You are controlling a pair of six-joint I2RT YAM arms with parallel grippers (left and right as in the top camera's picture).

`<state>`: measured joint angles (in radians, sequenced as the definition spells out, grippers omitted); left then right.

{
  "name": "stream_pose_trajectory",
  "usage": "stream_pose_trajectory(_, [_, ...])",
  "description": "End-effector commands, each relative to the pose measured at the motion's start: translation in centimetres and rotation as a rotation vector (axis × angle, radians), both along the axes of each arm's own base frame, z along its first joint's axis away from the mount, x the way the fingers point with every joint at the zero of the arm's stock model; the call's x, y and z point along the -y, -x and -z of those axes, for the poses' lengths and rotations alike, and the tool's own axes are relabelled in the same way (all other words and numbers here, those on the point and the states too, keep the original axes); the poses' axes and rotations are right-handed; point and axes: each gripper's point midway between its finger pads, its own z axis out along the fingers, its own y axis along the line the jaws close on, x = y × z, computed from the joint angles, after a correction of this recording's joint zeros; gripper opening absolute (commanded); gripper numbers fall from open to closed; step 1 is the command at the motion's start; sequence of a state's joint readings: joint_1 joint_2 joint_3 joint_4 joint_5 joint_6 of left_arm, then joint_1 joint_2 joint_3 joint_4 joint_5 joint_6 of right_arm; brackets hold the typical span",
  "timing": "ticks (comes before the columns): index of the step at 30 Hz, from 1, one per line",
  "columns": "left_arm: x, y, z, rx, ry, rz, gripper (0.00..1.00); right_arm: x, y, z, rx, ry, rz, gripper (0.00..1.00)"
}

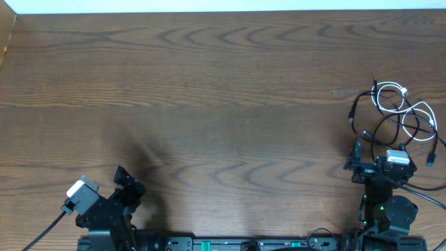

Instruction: Untangle cables

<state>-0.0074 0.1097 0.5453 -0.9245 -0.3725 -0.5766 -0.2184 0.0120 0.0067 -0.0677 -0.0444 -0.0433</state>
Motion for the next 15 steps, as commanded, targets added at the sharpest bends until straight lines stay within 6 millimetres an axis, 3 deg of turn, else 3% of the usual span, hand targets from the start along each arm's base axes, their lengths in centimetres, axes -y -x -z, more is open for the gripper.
stream_pose_trajectory(1, [-0.4, 0.5, -0.2, 0.044, -0.007, -0.022, 0.98, 0.1, 0.0, 0.0, 0.004, -0.012, 0.008, 0.99])
stream_pose_trajectory(10, [-0.4, -0.1, 0.5, 0.086, -0.006, -0.022, 0.98, 0.1, 0.0, 0.0, 0.004, -0.012, 0.008, 0.99])
stream_pose_trajectory(12, [-0.3, -1.1, -0.5, 0.151, -0.005, -0.022, 0.98, 0.1, 0.0, 0.0, 0.004, -0.012, 0.008, 0.99])
stream_pose_trajectory(15, [-0.3, -3.4, -3.7, 0.347, -0.002, -0.023, 0.98, 0.1, 0.0, 0.0, 0.004, -0.012, 0.008, 0.99])
